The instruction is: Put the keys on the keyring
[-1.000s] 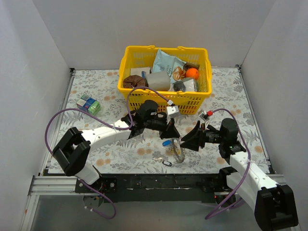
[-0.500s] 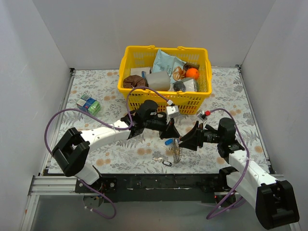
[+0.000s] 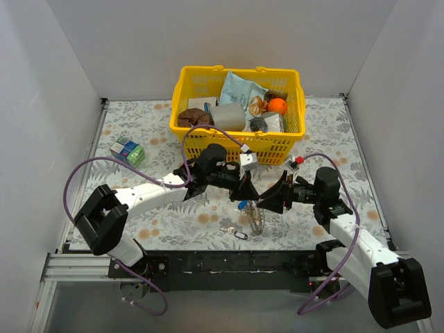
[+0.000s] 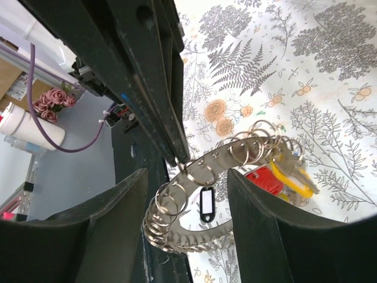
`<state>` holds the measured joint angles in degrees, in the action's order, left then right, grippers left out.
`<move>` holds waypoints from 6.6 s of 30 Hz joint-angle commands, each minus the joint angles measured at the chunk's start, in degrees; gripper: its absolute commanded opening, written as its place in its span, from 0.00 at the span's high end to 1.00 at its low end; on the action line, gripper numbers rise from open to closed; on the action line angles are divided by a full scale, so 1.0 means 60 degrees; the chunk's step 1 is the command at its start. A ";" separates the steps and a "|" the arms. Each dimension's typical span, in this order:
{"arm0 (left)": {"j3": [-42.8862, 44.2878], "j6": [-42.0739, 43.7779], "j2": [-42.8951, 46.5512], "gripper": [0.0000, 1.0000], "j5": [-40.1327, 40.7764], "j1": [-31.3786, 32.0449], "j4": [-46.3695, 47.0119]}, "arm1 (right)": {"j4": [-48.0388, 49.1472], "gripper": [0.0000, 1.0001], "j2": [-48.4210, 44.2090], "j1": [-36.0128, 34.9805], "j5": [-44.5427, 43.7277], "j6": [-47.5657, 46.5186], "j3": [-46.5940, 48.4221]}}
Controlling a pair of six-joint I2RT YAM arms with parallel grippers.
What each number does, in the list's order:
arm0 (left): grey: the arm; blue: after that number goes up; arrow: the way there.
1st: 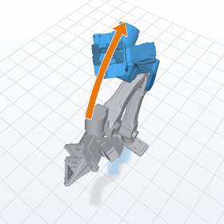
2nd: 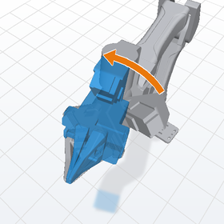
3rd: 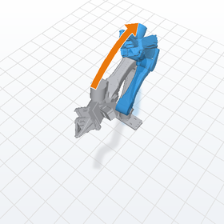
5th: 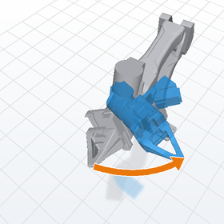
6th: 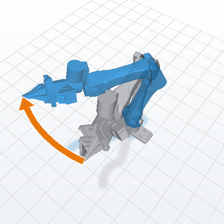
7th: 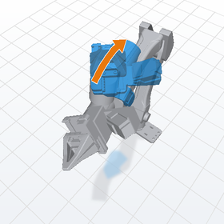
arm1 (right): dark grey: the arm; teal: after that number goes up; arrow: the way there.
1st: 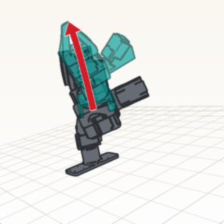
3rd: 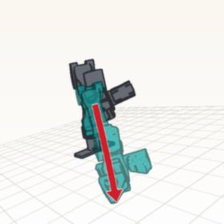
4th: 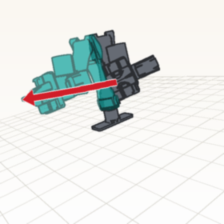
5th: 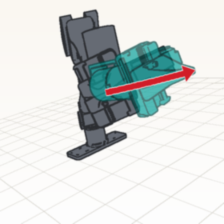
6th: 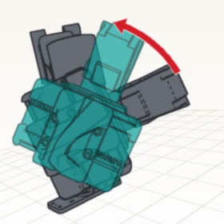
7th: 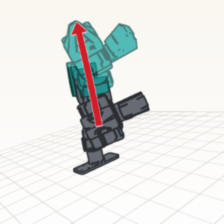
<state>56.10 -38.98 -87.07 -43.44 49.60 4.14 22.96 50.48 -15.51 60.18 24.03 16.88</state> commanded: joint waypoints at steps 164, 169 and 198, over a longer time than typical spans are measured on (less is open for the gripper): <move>-0.2743 -0.8676 -0.0898 0.42 -0.1519 -0.2115 1.0832 | 0.4461 0.99 -0.0181 0.1090 -0.0421 0.1750 -0.1085; -0.2626 -1.0125 -0.1850 0.46 -0.1578 -0.1764 1.2476 | 0.5269 0.99 -0.0210 0.1090 -0.0626 0.2425 -0.1247; -0.1996 -0.9412 -0.3009 0.74 -0.0934 -0.1192 1.1410 | 0.5182 0.99 -0.0415 0.1090 -0.0729 0.2426 -0.1174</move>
<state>43.11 -97.95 -106.43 -50.11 42.19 74.32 49.89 48.82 -8.75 56.01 38.46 9.06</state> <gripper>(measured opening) 0.256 0.023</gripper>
